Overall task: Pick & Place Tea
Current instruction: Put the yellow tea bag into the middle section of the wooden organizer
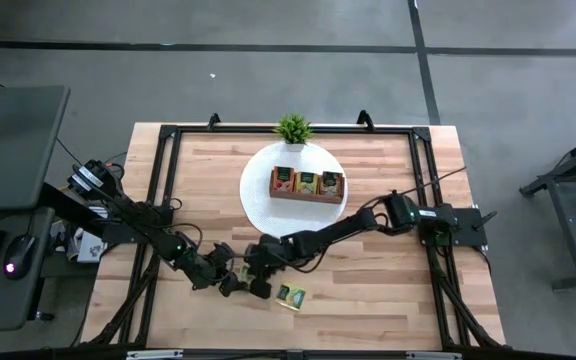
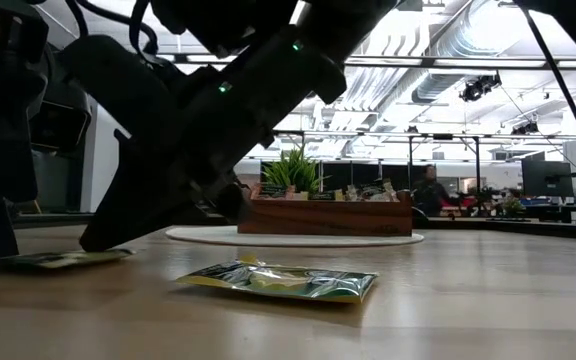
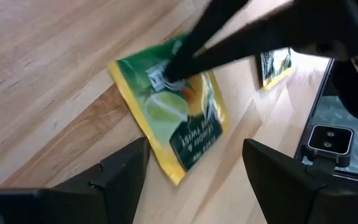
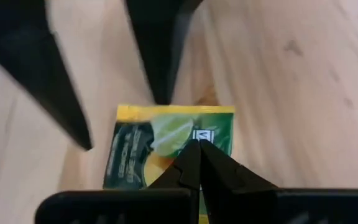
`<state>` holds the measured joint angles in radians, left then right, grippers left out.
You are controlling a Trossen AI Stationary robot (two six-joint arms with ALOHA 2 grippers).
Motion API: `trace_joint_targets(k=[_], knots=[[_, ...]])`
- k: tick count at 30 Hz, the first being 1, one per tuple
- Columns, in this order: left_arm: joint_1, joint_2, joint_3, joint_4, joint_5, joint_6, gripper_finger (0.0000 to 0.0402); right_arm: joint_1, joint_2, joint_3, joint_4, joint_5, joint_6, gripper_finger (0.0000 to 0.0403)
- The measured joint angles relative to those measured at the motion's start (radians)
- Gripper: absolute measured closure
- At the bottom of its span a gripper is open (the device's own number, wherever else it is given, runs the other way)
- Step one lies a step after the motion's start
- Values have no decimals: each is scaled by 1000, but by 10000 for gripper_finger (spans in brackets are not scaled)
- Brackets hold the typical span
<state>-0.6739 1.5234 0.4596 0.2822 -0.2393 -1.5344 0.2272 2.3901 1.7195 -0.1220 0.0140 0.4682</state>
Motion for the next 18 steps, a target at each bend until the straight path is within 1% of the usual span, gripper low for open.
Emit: trace_joint_targets(k=[2,10,15,18], knots=[[0,0,0,-6,-2,1,138,-4,0,0,-1,14,12,403],[0,0,1,-31,0,0,138,-18,0,1,-30,14,72,403],[0,0,1,-32,-1,0,138,-17,-11,-2,4,40,35,403],[0,0,1,-33,-2,0,138,-18,-31,-4,-11,38,13,403]])
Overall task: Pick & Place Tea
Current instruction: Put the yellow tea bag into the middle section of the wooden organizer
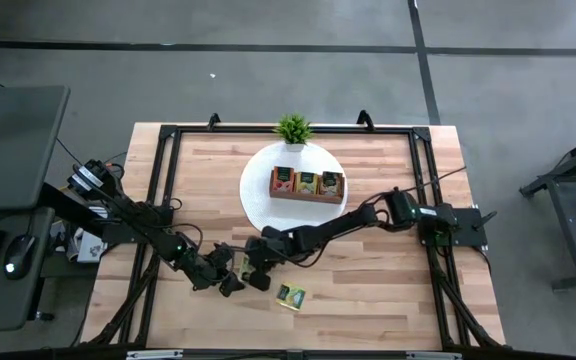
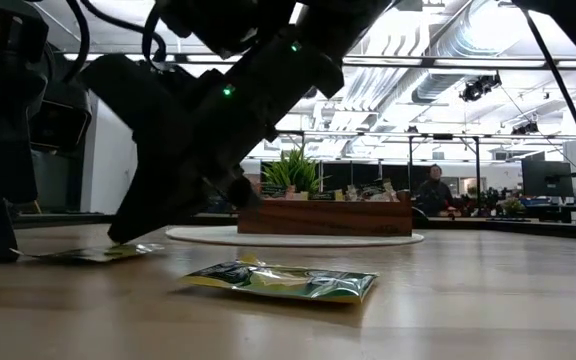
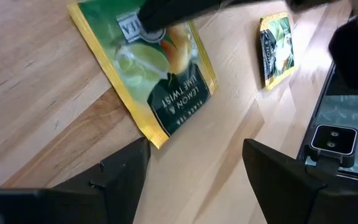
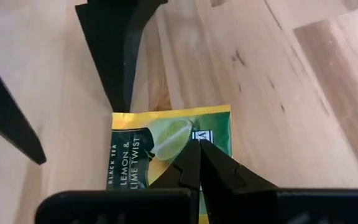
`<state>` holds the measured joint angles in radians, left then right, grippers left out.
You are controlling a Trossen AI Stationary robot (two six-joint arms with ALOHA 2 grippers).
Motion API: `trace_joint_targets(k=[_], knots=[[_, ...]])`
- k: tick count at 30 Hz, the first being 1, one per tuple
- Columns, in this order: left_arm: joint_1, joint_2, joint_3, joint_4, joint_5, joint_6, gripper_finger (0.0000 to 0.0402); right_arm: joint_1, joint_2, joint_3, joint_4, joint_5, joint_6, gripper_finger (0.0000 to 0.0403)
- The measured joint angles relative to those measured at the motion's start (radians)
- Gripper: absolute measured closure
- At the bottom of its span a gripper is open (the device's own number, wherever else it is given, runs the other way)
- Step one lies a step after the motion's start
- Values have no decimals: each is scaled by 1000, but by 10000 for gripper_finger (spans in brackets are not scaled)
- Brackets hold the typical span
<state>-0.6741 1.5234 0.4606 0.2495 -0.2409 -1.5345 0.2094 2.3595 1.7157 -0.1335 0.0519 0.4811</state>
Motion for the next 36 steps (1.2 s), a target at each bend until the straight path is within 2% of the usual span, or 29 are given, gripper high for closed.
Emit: trace_joint_targets(k=[10,16,25,36], knots=[[0,0,-1,0,-4,10,138,0,-44,2,-77,-50,-128,403],[0,0,-1,0,-5,11,138,-8,-50,2,-136,-103,-259,403],[0,0,-1,1,-9,11,138,-20,-50,2,-132,-132,-437,403],[0,0,-2,1,-12,11,138,-57,-50,3,-176,-115,-438,403]])
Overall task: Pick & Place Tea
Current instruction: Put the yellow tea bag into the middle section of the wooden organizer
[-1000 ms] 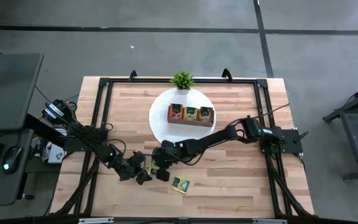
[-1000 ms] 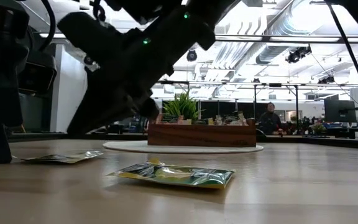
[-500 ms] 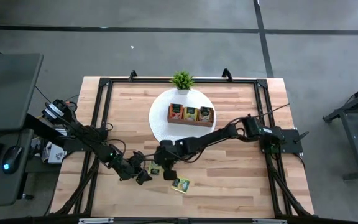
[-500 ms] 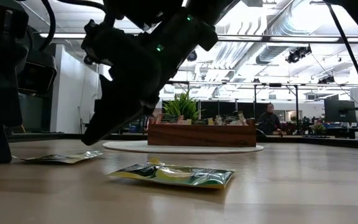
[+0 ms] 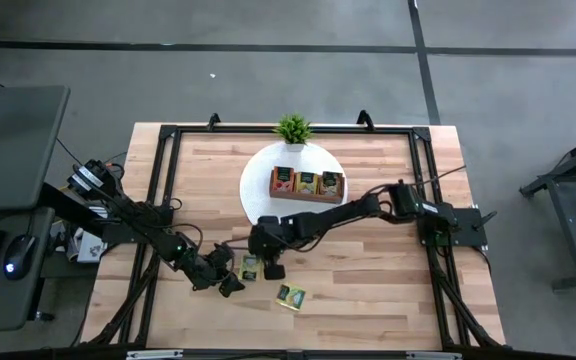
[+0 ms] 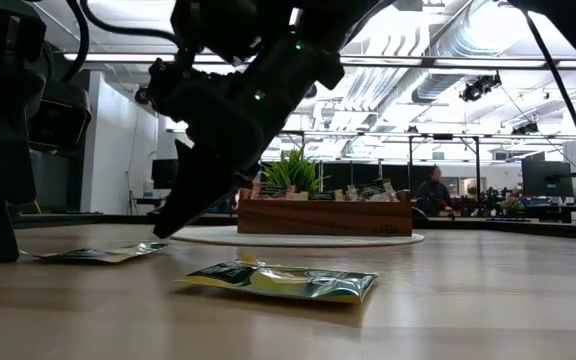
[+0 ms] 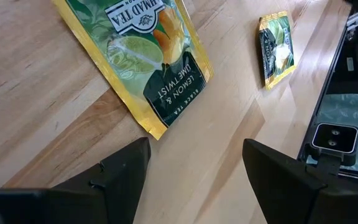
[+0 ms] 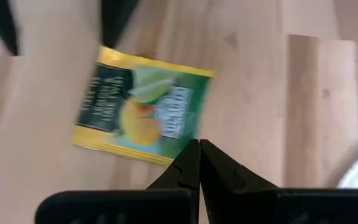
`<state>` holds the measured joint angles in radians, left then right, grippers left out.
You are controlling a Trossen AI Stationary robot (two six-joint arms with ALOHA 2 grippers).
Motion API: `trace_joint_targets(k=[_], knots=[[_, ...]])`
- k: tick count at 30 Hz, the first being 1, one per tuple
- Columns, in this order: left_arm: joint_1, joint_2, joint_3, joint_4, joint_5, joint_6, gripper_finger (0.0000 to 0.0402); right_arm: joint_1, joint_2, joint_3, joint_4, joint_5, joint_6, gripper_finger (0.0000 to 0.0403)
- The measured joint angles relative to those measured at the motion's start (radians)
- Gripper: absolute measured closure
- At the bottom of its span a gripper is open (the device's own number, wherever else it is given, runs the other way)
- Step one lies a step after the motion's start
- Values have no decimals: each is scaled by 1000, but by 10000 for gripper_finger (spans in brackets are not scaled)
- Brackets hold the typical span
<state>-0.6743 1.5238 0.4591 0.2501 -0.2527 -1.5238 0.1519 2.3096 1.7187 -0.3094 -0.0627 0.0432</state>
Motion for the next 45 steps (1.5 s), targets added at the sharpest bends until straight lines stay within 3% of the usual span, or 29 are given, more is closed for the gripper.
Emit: trace_joint_targets(k=[21,36,45], knots=[[0,0,0,0,-16,-1,138,25,25,1,22,-24,68,403],[0,0,0,-5,-32,-3,138,63,55,1,135,-21,275,403],[0,0,-1,-11,-114,-29,138,68,58,0,211,10,424,403]])
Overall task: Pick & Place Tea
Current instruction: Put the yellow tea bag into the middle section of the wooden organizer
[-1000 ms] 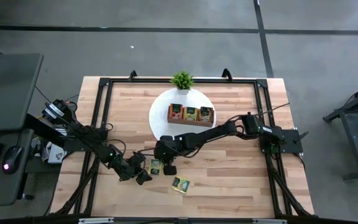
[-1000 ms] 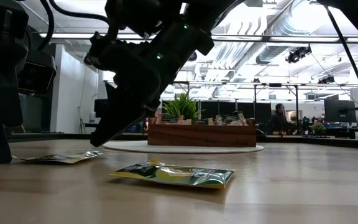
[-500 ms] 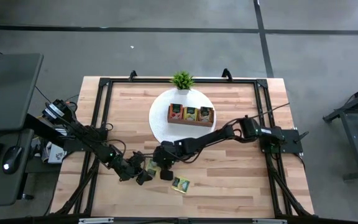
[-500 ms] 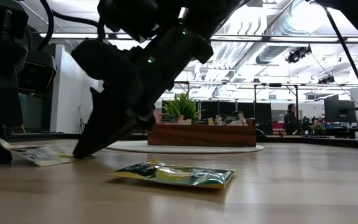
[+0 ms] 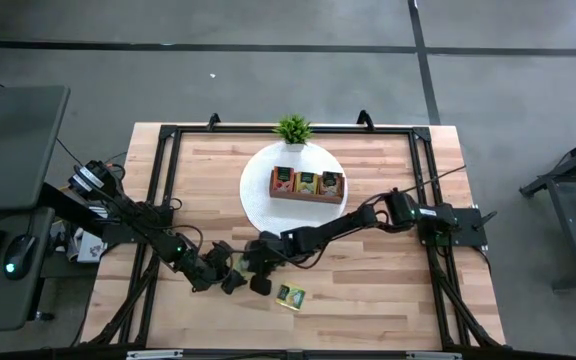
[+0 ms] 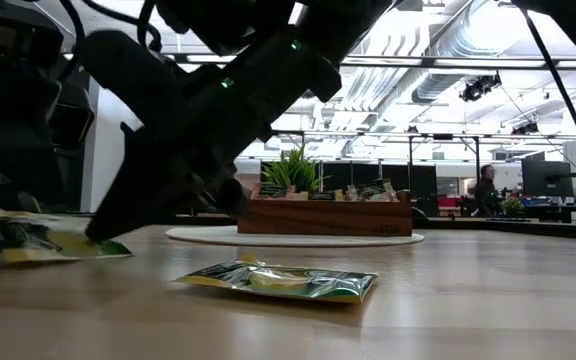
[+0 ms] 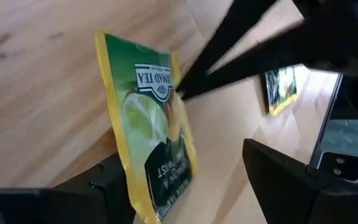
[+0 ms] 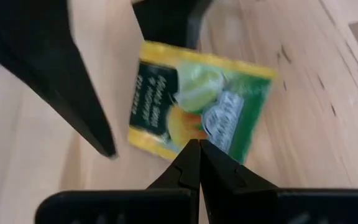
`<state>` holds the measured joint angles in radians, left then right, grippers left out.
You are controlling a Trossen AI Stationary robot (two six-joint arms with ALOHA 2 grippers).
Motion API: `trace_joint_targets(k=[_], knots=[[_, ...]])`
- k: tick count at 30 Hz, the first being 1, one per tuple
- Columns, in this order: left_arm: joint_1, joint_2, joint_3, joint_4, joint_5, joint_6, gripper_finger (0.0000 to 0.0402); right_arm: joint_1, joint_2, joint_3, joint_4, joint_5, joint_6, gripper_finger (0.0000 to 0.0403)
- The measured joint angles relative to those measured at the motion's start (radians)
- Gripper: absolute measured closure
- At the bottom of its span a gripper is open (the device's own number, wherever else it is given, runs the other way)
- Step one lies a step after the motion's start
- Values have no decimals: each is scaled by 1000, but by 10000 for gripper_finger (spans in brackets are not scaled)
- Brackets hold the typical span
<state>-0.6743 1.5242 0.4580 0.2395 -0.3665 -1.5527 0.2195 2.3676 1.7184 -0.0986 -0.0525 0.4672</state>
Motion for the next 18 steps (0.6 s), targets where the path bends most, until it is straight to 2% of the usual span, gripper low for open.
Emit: trace_joint_targets(k=[10,14,18], knots=[[1,0,0,-7,-29,3,143,13,3,0,39,20,50,403],[1,0,0,-16,-27,4,182,17,11,0,39,19,59,403],[2,0,0,-32,-13,5,247,18,14,0,40,17,60,403]])
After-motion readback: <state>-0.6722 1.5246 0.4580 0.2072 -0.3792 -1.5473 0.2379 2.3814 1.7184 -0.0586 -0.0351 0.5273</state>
